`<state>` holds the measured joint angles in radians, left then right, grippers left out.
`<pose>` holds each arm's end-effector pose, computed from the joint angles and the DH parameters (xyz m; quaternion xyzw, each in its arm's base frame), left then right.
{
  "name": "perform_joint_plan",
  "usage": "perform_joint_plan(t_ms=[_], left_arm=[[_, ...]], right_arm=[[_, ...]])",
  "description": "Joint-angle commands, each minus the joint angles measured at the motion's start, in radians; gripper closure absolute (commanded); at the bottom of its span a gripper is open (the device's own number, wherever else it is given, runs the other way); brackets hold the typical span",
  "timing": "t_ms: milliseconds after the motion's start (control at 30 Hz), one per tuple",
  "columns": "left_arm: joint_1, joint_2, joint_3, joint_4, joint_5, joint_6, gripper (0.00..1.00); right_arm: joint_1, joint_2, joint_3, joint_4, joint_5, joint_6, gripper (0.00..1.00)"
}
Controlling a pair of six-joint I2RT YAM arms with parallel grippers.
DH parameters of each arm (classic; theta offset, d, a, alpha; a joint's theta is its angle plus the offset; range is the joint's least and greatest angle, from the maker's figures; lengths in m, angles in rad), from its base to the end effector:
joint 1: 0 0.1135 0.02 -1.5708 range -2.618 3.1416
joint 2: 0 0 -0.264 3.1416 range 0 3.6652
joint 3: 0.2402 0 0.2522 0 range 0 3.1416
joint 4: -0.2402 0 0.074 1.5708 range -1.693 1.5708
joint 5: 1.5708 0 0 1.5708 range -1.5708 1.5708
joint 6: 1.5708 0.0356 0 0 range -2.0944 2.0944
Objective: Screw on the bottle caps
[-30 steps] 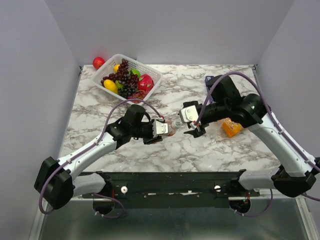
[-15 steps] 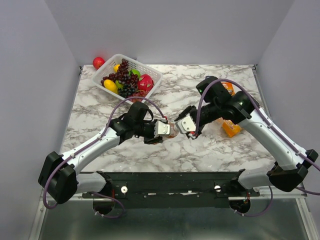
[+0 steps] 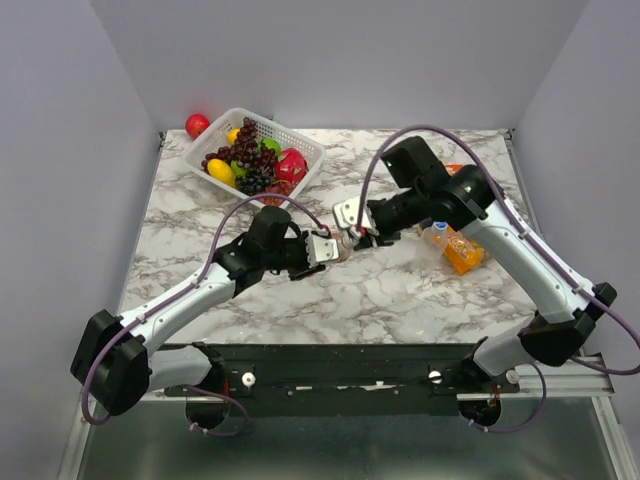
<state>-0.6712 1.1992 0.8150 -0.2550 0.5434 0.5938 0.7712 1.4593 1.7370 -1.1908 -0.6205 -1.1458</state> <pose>0.1903 -0.1746 0.2610 0.6060 0.6229 -0.2563 0.4231 0.1811 0.2049 0.4192 -0.7942 0.4373 0.2266 0.3560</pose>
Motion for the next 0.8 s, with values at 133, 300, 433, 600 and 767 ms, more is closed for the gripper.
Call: perform_joint_plan(t_ms=[133, 300, 433, 600, 767], left_arm=[[-0.077, -0.081, -0.097, 0.491, -0.717, -0.118, 1.00], [-0.152, -0.072, -0.148, 0.632, -0.893, 0.096, 1.00], [-0.171, -0.070, -0.200, 0.617, -0.895, 0.198, 1.00], [-0.166, -0.076, -0.181, 0.342, -0.797, 0.094, 1.00], [-0.154, -0.121, -0.159, 0.108, -0.545, 0.032, 1.00]], right_arm=[[-0.041, 0.255, 0.274, 0.065, 0.058, 0.748, 0.97], [-0.156, 0.369, 0.247, 0.086, -0.152, 1.240, 1.00], [-0.176, 0.406, 0.272, 0.085, -0.240, 1.221, 0.98], [-0.202, 0.400, 0.467, 0.097, -0.161, 0.975, 0.45], [-0.216, 0.210, 0.371, 0.103, -0.125, 0.606, 0.39]])
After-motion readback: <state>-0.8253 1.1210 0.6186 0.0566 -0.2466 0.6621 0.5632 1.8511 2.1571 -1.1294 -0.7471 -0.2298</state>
